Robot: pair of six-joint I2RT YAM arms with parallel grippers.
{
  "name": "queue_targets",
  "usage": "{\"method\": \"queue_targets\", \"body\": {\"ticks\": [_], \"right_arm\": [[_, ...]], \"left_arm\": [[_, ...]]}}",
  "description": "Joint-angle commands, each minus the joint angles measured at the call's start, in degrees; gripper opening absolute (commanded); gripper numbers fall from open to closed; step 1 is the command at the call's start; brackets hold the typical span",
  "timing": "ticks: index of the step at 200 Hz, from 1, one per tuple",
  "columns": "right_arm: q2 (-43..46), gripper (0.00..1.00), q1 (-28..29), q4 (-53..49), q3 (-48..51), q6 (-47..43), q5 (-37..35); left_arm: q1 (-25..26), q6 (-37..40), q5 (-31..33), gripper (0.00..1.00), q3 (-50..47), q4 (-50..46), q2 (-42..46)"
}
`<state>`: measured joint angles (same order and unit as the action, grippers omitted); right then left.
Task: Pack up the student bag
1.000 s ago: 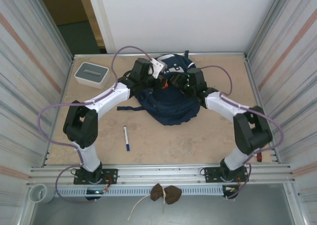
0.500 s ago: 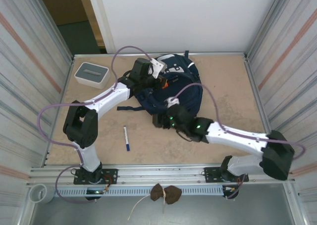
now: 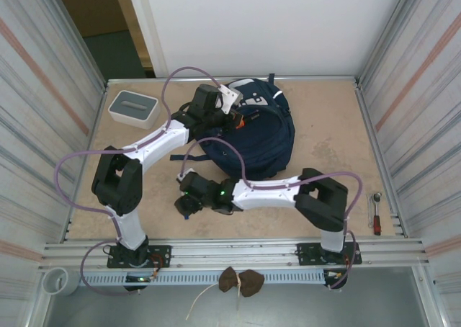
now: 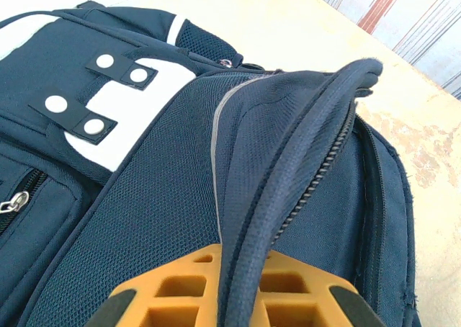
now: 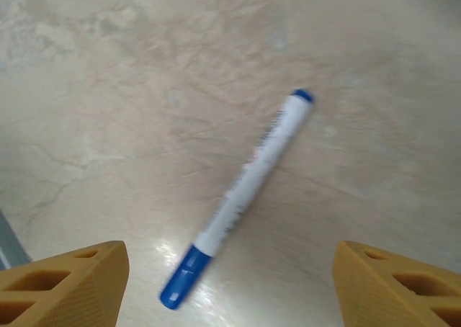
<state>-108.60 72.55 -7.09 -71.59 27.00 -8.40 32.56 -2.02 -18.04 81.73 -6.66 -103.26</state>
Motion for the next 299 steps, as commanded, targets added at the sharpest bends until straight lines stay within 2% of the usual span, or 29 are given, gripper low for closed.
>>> {"method": "queue_targets", "body": {"ticks": [1,64,113,140,156,174,200,222,252,299], "right_arm": [[-4.4,0.74,0.2,-2.7,-3.8,-2.6,3.0],[-11.6,0.77,0.4,-4.7,-9.9,-3.4,0.9],[-15.5,0.71,0.4,-11.2,-15.1,-1.3,-4.0],[-15.6,0.56,0.2,-15.2,-15.8,-0.7,-8.8],[-15.2,0.47,-0.8,-16.9,-15.3,0.4,-9.3],[-14.1,0.36,-2.3,-16.6,-13.4,1.1,-7.9],[-15.2,0.28,-3.2,-14.8,-13.3,2.0,-3.0],[-15.9,0.18,-3.2,-15.6,-13.8,2.3,-2.5],[-9.6,0.07,-4.4,-14.7,-8.8,1.9,-2.4],[9.5,0.05,-9.2,-9.3,6.0,2.3,3.9]], "left_arm": [[-0.5,-0.8,-2.0,0.0,1.5,4.2,4.3],[-0.5,-0.5,-2.0,0.0,1.3,4.3,4.5],[-0.5,-0.4,-2.2,0.0,1.4,4.2,3.9],[-0.5,0.0,-2.0,0.0,1.3,4.1,3.8],[-0.5,0.2,-1.9,0.0,1.3,4.1,3.8],[-0.5,0.3,-1.9,0.0,1.2,4.1,3.9],[-0.5,0.3,-1.8,0.0,1.3,4.3,3.7],[-0.5,0.1,-2.2,0.0,1.4,4.1,3.6],[-0.5,0.5,-1.6,0.0,1.3,3.7,4.0],[-0.5,0.3,-1.8,0.0,1.1,3.9,4.2]]}}
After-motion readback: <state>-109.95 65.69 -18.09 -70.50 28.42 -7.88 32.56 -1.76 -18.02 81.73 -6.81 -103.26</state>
